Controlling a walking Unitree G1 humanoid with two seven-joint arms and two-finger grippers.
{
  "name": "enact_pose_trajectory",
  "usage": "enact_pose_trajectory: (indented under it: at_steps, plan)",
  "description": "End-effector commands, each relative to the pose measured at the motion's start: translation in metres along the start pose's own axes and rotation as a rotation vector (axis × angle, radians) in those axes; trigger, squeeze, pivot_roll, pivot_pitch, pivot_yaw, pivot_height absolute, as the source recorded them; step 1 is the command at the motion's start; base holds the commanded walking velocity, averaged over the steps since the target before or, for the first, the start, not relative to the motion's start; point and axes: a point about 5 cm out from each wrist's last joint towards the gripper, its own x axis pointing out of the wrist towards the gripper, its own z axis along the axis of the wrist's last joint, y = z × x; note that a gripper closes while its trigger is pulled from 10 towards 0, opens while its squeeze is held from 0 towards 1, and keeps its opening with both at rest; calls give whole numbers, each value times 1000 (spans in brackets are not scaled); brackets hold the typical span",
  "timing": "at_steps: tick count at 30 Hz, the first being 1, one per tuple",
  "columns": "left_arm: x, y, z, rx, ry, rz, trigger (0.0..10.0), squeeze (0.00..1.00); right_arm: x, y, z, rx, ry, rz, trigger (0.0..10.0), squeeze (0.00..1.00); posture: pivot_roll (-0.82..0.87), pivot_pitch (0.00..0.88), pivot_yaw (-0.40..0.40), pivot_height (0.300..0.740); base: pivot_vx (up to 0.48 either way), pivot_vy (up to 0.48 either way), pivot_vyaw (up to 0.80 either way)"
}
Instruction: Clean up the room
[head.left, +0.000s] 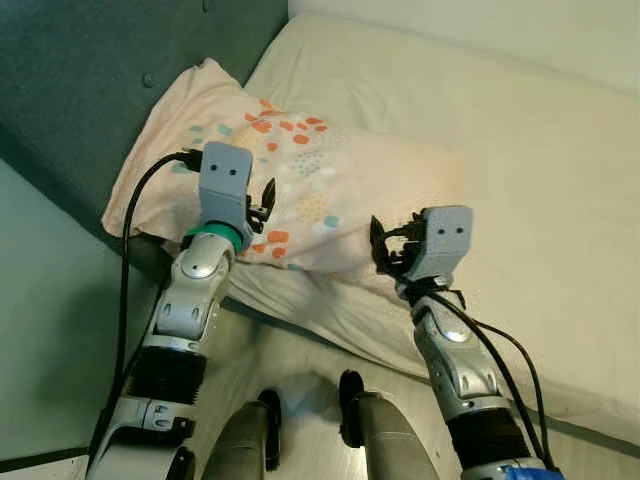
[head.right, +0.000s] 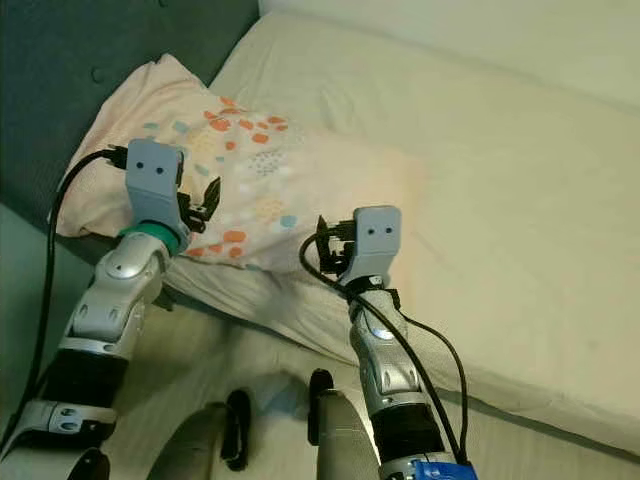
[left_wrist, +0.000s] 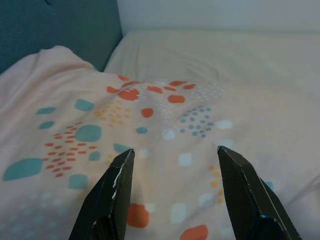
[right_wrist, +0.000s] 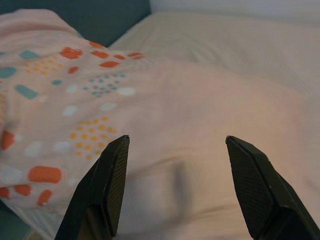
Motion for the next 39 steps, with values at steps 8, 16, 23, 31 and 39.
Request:
enact_pose_trajectory:
  at_steps: [8,16,23,31,39]
  plan:
    - [-3,2,-9,-13,29,3,10000,0,-4,-6,-7,-16,16,-40,10000,0,-65,245,63,725,0,0,0]
    - [-5,2,-12,-14,36,7,10000,0,-3,-5,-4,-25,-1,-37,10000,0,-63,244,63,700,0,0,0]
    - [-6,2,-14,-14,40,9,10000,0,-3,-4,-2,-22,-10,-32,10000,0,-62,245,61,670,0,0,0]
    - [-7,1,-16,-19,44,13,10000,0,-3,-4,-2,-23,-9,-31,10000,0,-64,246,59,645,0,0,0]
    - [-8,1,-17,-22,50,15,10000,0,-3,-4,-2,-21,-9,-32,10000,0,-63,247,62,620,0,0,0]
